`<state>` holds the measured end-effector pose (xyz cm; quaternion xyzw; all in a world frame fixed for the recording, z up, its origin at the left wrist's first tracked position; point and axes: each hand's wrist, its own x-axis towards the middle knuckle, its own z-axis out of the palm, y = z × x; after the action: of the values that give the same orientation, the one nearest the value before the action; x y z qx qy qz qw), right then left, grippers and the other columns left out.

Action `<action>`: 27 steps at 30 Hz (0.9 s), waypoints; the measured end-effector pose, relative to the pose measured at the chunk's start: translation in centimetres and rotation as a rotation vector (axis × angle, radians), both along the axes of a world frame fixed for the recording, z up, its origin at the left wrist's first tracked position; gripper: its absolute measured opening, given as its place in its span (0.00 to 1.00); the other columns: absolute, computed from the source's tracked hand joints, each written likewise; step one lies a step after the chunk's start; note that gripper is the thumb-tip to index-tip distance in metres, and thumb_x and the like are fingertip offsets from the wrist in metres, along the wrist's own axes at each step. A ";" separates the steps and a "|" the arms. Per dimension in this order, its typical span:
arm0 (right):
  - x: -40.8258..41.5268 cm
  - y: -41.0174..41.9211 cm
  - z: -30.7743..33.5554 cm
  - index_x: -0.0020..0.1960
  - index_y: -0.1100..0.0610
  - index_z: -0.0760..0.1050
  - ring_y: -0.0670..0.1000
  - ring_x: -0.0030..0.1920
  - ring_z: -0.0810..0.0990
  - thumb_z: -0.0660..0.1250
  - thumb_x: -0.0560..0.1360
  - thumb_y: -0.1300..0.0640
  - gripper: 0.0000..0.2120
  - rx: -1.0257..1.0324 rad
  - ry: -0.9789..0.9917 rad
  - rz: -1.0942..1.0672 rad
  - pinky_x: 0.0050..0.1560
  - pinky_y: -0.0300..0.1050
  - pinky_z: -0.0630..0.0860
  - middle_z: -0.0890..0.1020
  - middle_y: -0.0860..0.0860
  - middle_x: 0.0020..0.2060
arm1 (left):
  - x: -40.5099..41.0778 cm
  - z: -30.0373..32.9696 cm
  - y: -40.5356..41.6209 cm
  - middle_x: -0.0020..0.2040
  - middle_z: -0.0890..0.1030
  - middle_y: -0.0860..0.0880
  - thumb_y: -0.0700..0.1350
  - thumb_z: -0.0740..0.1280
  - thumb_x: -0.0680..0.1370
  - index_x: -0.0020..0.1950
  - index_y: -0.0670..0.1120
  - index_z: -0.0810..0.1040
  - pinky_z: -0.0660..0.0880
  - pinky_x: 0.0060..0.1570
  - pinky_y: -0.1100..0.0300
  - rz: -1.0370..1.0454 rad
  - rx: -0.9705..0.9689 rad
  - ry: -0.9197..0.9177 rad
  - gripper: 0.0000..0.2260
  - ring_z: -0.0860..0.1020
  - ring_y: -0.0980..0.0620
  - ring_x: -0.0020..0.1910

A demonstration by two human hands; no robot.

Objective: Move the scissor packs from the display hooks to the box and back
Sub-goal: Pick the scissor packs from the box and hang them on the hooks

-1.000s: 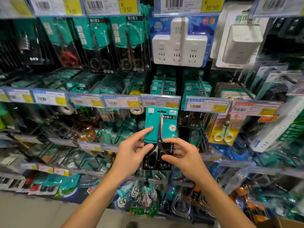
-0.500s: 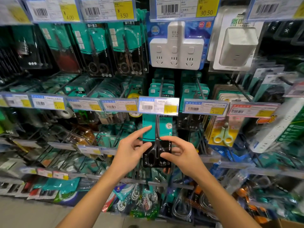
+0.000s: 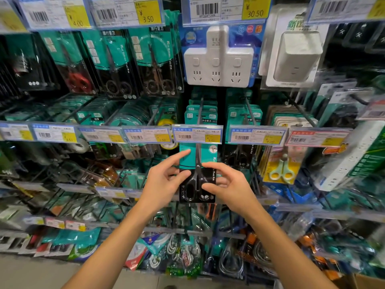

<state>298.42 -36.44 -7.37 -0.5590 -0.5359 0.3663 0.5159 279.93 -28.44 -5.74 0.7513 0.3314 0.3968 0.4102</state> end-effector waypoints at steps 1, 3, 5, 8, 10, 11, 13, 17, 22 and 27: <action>0.0 0.0 0.1 0.59 0.37 0.76 0.75 0.43 0.75 0.74 0.72 0.59 0.22 -0.007 0.003 0.003 0.42 0.71 0.75 0.77 0.70 0.54 | 0.0 0.0 0.0 0.55 0.79 0.48 0.37 0.71 0.76 0.64 0.63 0.75 0.78 0.46 0.52 -0.003 0.000 -0.006 0.25 0.76 0.50 0.38; -0.1 -0.1 0.1 0.59 0.36 0.76 0.73 0.42 0.75 0.73 0.72 0.59 0.22 -0.012 0.009 0.007 0.43 0.70 0.75 0.79 0.66 0.54 | 0.0 -0.1 0.0 0.56 0.79 0.51 0.37 0.71 0.76 0.64 0.62 0.74 0.78 0.47 0.53 -0.003 -0.002 -0.009 0.24 0.77 0.54 0.39; -0.1 -0.1 0.1 0.58 0.37 0.77 0.73 0.50 0.75 0.73 0.73 0.60 0.21 -0.025 0.024 0.006 0.47 0.67 0.76 0.83 0.49 0.51 | 0.1 -0.2 0.0 0.56 0.79 0.53 0.37 0.71 0.76 0.64 0.62 0.74 0.78 0.48 0.53 0.004 -0.001 -0.005 0.24 0.78 0.49 0.39; -0.3 0.2 0.1 0.58 0.38 0.77 0.71 0.55 0.74 0.72 0.73 0.61 0.21 -0.027 0.022 -0.005 0.50 0.56 0.77 0.81 0.38 0.52 | 0.3 -0.3 0.6 0.56 0.78 0.52 0.39 0.71 0.76 0.63 0.65 0.74 0.78 0.49 0.56 0.018 0.000 0.024 0.24 0.79 0.44 0.40; -0.4 0.6 0.0 0.60 0.37 0.76 0.73 0.52 0.75 0.73 0.73 0.59 0.22 -0.005 0.010 -0.013 0.50 0.58 0.78 0.81 0.36 0.53 | 0.6 -0.3 1.0 0.57 0.77 0.55 0.40 0.71 0.77 0.63 0.66 0.73 0.78 0.50 0.61 0.027 -0.002 0.027 0.24 0.79 0.51 0.39; -0.4 0.7 -0.1 0.60 0.38 0.76 0.72 0.54 0.75 0.73 0.73 0.59 0.22 0.007 0.000 -0.023 0.51 0.57 0.80 0.81 0.37 0.53 | 0.7 -0.3 1.1 0.56 0.76 0.56 0.40 0.71 0.77 0.65 0.65 0.72 0.77 0.50 0.63 0.038 -0.001 0.028 0.24 0.79 0.55 0.39; -0.3 1.1 0.1 0.61 0.41 0.77 0.66 0.56 0.75 0.72 0.73 0.61 0.21 0.018 -0.011 -0.054 0.48 0.38 0.80 0.82 0.41 0.55 | 1.0 -0.5 1.2 0.57 0.76 0.58 0.41 0.71 0.77 0.68 0.63 0.70 0.77 0.48 0.66 0.036 -0.020 0.024 0.25 0.79 0.58 0.41; 0.4 1.4 0.7 0.61 0.48 0.76 0.38 0.46 0.83 0.70 0.73 0.67 0.21 0.005 -0.016 -0.044 0.44 0.25 0.74 0.82 0.52 0.55 | 1.2 -1.8 1.5 0.64 0.75 0.57 0.43 0.72 0.76 0.71 0.65 0.66 0.79 0.50 0.59 -0.058 -0.020 0.080 0.30 0.80 0.50 0.49; 1.0 2.5 0.4 0.63 0.51 0.76 0.31 0.52 0.79 0.70 0.73 0.67 0.21 0.006 -0.020 -0.038 0.48 0.24 0.73 0.80 0.43 0.54 | 1.6 -1.8 2.8 0.63 0.76 0.51 0.38 0.72 0.75 0.72 0.67 0.64 0.79 0.50 0.66 -0.045 0.038 0.199 0.35 0.78 0.51 0.46; 1.9 4.4 -0.7 0.59 0.42 0.77 0.53 0.61 0.79 0.72 0.72 0.64 0.23 0.028 -0.036 -0.080 0.61 0.52 0.77 0.80 0.45 0.60 | 2.4 -1.2 3.9 0.56 0.79 0.38 0.37 0.73 0.75 0.74 0.59 0.66 0.77 0.48 0.68 -0.015 0.065 0.252 0.33 0.72 0.58 0.38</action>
<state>300.33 -31.99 -8.04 -0.5791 -0.5276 0.3275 0.5282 282.34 -24.57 -6.97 0.8106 0.3617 0.3065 0.3436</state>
